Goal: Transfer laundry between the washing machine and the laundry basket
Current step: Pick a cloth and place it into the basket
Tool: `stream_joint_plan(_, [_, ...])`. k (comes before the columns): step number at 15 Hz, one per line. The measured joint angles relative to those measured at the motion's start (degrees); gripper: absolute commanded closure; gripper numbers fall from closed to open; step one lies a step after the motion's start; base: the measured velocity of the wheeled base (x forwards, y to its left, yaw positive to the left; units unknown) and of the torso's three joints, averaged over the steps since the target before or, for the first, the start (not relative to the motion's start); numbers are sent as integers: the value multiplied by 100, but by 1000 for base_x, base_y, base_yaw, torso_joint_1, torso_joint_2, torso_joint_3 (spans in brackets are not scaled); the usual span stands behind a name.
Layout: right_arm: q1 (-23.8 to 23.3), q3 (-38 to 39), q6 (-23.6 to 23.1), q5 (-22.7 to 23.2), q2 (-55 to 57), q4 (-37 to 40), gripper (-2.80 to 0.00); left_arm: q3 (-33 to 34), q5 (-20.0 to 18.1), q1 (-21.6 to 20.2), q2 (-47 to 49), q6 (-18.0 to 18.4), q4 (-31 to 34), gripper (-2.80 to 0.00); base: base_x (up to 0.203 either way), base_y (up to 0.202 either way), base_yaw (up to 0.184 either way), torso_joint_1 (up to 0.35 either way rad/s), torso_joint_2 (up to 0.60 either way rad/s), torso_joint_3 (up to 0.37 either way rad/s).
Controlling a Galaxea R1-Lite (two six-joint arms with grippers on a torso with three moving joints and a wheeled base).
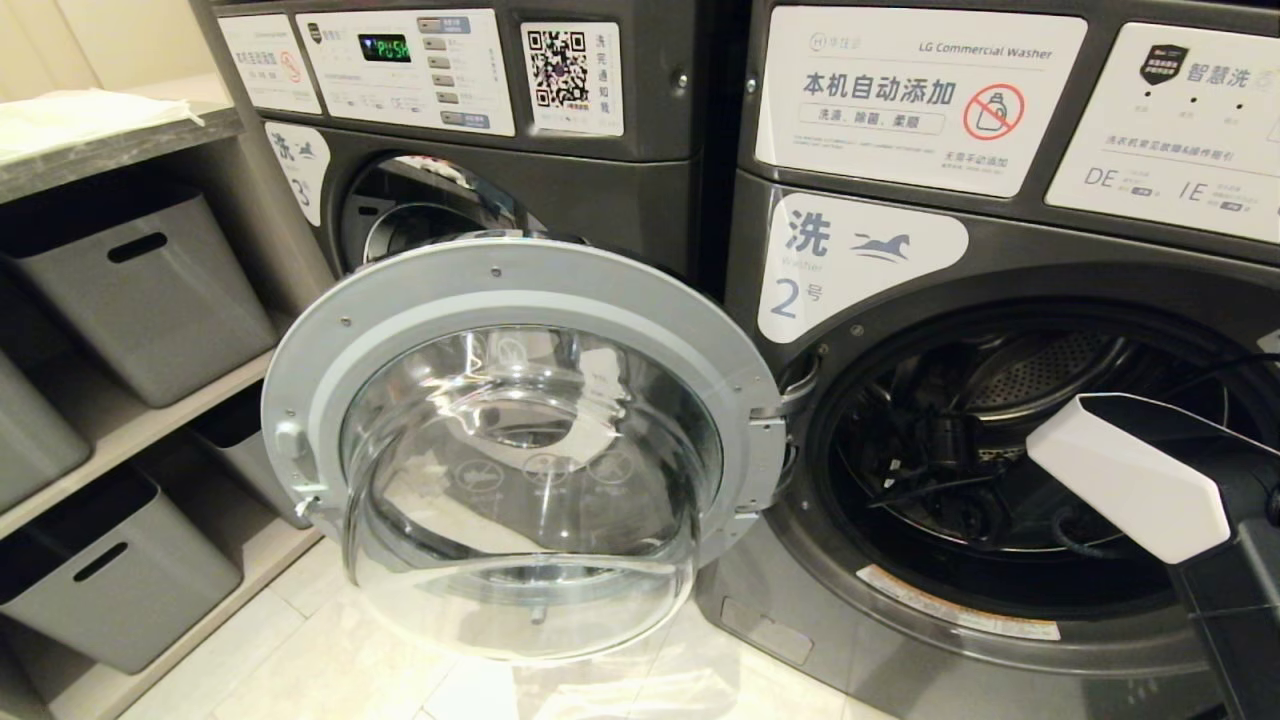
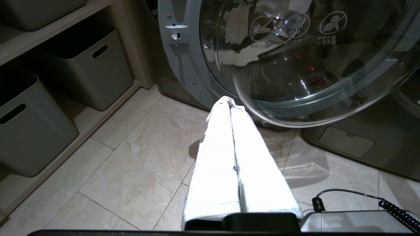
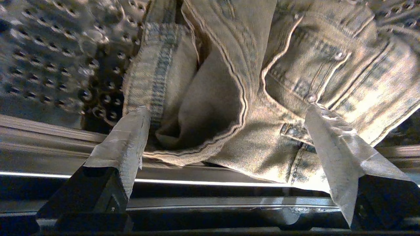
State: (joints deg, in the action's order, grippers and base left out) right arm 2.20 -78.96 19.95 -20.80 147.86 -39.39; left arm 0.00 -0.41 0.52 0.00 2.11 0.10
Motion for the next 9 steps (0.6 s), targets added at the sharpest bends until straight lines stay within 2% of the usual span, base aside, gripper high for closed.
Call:
stream_joint_plan(3, [-72, -80, 14, -71, 123, -7, -280, 0, -10, 0, 0, 0, -1, 0, 0, 0, 0, 0, 0, 0])
stream_joint_plan(5, [-99, -144, 26, -178, 196, -19, 0, 0, -11, 0, 0, 0, -1, 0, 0, 0, 0, 0, 0, 0])
stream_joint_plan(9, [-100, -191, 25, -189, 278, -27, 0, 0, -12, 0, 0, 8, -1, 0, 0, 0, 0, 0, 0, 0])
